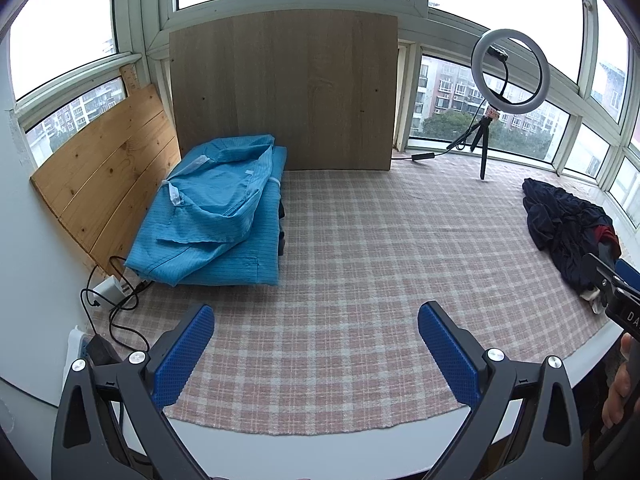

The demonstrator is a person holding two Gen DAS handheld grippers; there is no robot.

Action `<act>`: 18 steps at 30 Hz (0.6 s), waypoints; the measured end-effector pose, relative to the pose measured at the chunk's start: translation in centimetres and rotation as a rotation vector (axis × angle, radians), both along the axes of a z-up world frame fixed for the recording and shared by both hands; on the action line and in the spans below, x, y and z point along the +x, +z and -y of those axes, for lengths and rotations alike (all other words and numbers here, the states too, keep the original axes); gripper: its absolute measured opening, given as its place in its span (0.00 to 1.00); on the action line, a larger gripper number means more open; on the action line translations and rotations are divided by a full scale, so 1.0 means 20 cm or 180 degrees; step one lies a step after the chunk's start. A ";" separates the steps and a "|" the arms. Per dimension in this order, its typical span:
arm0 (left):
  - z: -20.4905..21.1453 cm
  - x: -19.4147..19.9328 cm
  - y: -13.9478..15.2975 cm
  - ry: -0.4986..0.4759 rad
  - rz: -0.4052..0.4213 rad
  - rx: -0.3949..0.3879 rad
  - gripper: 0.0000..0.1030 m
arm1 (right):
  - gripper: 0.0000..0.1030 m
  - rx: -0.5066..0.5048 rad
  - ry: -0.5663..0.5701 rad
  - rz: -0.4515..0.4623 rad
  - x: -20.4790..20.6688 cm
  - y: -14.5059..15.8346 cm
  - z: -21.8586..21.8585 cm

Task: Fold clothes
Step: 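Move both grippers toward the pile of dark clothes on the mat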

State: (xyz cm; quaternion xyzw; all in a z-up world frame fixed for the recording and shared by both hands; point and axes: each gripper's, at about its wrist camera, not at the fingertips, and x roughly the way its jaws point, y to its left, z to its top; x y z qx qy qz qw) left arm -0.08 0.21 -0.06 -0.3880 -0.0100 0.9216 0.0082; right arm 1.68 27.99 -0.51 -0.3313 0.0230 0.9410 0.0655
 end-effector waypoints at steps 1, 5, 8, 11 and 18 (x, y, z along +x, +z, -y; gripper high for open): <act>-0.02 -0.01 -0.01 -0.0026 0.0000 -0.0008 0.99 | 1.00 -0.0003 -0.0012 -0.0010 0.00 0.00 0.00; -0.10 -0.04 -0.03 -0.0130 -0.0002 -0.0039 0.99 | 1.00 -0.0215 -0.0072 -0.0049 0.04 0.00 -0.09; -0.16 -0.06 -0.05 -0.0209 -0.0003 -0.0062 0.99 | 1.00 -0.0118 -0.0157 0.0047 0.02 -0.02 -0.12; -0.22 -0.09 -0.06 -0.0287 -0.0005 -0.0085 0.99 | 1.00 -0.0128 -0.0318 0.0037 0.06 -0.04 -0.18; -0.38 -0.14 -0.08 -0.0537 -0.0001 -0.0090 0.96 | 1.00 -0.0128 -0.0622 0.0087 0.12 -0.06 -0.34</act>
